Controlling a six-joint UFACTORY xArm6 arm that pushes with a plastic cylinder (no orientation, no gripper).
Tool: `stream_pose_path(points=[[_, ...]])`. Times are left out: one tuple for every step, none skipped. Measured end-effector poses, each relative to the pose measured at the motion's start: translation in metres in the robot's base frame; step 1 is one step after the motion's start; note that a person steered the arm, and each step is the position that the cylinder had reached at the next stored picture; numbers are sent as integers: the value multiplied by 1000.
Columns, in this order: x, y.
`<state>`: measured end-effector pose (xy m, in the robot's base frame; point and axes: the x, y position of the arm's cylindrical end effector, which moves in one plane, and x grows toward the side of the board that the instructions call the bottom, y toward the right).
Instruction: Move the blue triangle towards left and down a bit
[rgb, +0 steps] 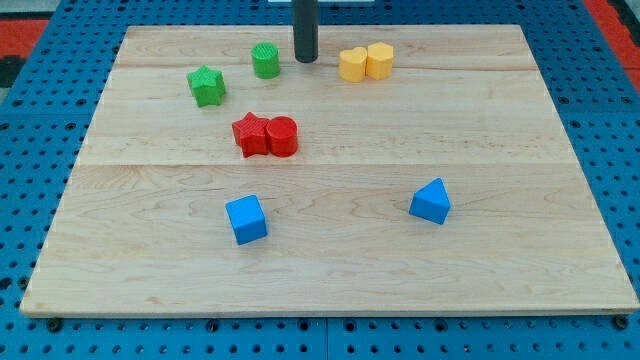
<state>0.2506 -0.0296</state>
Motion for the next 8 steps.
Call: stream_pose_path(points=[[-6, -26], [24, -62], [32, -88], [42, -34], [71, 19], [95, 15], [121, 102], [204, 172]])
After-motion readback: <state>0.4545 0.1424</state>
